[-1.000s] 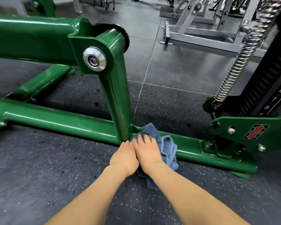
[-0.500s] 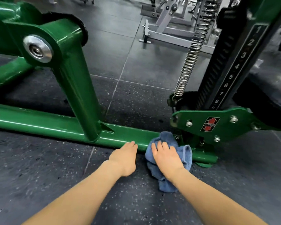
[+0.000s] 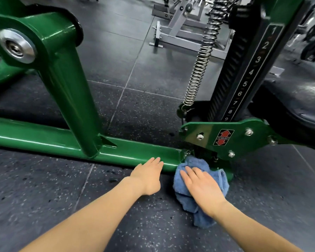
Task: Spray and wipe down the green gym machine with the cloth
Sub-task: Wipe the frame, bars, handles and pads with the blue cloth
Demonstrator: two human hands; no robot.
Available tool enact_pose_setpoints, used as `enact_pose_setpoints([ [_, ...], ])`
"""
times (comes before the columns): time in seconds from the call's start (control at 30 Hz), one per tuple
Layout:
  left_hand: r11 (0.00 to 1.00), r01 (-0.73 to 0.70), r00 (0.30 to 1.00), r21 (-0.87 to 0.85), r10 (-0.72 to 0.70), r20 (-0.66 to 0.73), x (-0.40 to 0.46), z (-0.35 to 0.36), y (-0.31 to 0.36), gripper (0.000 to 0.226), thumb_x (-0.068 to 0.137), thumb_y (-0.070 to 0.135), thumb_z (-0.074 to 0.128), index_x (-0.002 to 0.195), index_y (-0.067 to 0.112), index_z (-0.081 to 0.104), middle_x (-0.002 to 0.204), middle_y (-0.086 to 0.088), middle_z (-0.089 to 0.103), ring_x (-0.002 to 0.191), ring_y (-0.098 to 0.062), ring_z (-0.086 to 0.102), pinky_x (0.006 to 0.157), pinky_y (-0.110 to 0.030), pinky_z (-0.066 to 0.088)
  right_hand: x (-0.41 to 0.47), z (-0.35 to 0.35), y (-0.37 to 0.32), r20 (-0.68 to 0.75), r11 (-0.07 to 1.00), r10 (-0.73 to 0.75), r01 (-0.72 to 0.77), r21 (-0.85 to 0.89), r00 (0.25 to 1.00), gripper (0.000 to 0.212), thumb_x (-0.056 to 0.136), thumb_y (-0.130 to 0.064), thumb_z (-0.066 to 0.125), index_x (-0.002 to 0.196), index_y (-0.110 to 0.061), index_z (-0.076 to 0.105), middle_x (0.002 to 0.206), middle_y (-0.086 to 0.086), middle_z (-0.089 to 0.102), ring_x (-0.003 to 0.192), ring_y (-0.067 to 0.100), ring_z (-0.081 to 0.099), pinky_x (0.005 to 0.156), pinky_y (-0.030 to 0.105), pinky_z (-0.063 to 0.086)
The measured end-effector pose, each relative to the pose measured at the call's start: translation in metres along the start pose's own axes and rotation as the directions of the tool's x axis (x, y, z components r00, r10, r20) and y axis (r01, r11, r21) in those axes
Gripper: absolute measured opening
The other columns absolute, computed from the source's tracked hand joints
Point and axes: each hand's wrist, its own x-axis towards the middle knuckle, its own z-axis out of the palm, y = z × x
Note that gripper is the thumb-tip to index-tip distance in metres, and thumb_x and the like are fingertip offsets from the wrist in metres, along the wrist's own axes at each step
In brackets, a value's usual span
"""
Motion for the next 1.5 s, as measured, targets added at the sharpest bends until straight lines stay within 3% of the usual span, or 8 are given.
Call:
enact_pose_setpoints([
  [0.23,0.999,-0.039,0.999,-0.017,0.039,-0.004,0.005,0.011,0.022,0.068,0.097,0.014,0.039,0.155,0.014,0.003,0.162,0.001,-0.007,0.149,-0.014,-0.006,0.121,-0.043,0.004,0.009,0.035,0.015,-0.154,0.997,-0.029,0.039,0.063,0.988,0.071,0.036,-0.014,0.094,0.103,-0.007,0.072,0.104,0.015,0.070,0.081,0.030,0.067,0.053,0.037,0.054],
  [0.47,0.999,-0.049,0.998,0.018,0.048,0.030,0.002,0.011,0.025,0.068,0.095,0.009,0.039,0.154,0.013,0.005,0.162,0.000,-0.005,0.149,-0.015,-0.007,0.121,-0.043,0.002,-0.025,0.070,0.059,-0.168,0.965,0.136,-0.092,0.246,0.976,0.069,0.041,-0.009,0.083,0.109,-0.005,0.069,0.103,0.008,0.070,0.088,0.028,0.059,0.067,0.035,0.057],
  [0.67,0.992,-0.048,0.997,0.121,0.041,0.059,0.026,0.013,0.057,0.070,0.095,0.012,0.041,0.154,0.012,0.003,0.162,-0.001,-0.007,0.149,-0.016,-0.008,0.121,-0.046,0.002,-0.021,0.072,0.054,-0.129,0.915,0.312,-0.261,0.307,0.941,0.062,0.046,0.000,0.083,0.107,-0.002,0.068,0.098,0.014,0.069,0.084,0.035,0.064,0.057,0.041,0.055],
  [0.93,0.983,-0.080,0.994,0.165,0.066,0.090,0.029,0.025,0.093,0.072,0.095,0.014,0.039,0.154,0.012,-0.002,0.162,-0.001,-0.012,0.148,-0.016,-0.012,0.121,-0.046,0.000,-0.029,0.074,0.058,-0.106,0.941,0.286,-0.259,0.217,0.952,0.062,0.048,-0.006,0.087,0.107,-0.006,0.070,0.105,0.009,0.069,0.083,0.030,0.066,0.054,0.036,0.053],
  [1.07,0.986,-0.066,0.996,0.154,0.057,0.067,0.029,0.019,0.089,0.072,0.095,0.011,0.039,0.154,0.013,-0.002,0.162,0.000,-0.011,0.149,-0.015,-0.010,0.121,-0.044,0.001,-0.045,0.079,0.087,0.002,0.843,0.486,-0.469,0.262,0.874,0.055,0.082,-0.006,0.061,0.135,-0.011,0.048,0.133,0.007,0.054,0.109,0.030,0.053,0.075,0.040,0.050],
  [1.2,0.978,-0.034,0.999,0.207,0.040,-0.026,0.036,0.022,0.084,0.072,0.095,0.014,0.040,0.154,0.013,0.000,0.162,-0.002,-0.009,0.149,-0.018,-0.009,0.121,-0.047,0.001,-0.032,0.072,0.101,-0.059,0.815,0.504,-0.452,0.363,0.862,0.062,0.073,0.000,0.063,0.133,-0.007,0.051,0.137,0.011,0.052,0.116,0.034,0.051,0.085,0.041,0.049],
  [1.37,0.982,0.028,0.992,0.189,-0.004,-0.125,0.033,0.044,0.088,0.072,0.095,0.016,0.039,0.154,0.010,-0.001,0.162,-0.003,-0.011,0.149,-0.018,-0.011,0.121,-0.043,-0.004,0.001,0.062,0.104,0.183,0.812,0.475,-0.509,0.285,0.860,0.065,0.082,-0.012,0.058,0.142,-0.017,0.033,0.149,0.001,0.033,0.139,0.025,0.025,0.101,0.038,0.037],
  [1.5,0.984,0.055,0.979,0.172,-0.019,-0.204,0.034,0.040,0.076,0.071,0.095,0.015,0.040,0.154,0.009,0.001,0.162,-0.003,0.000,0.149,-0.019,-0.009,0.121,-0.044,-0.001,0.015,0.053,0.117,0.246,0.845,0.455,-0.503,0.184,0.856,0.053,0.088,-0.015,0.055,0.138,-0.012,0.037,0.141,0.010,0.041,0.134,0.028,0.034,0.101,0.036,0.037],
])
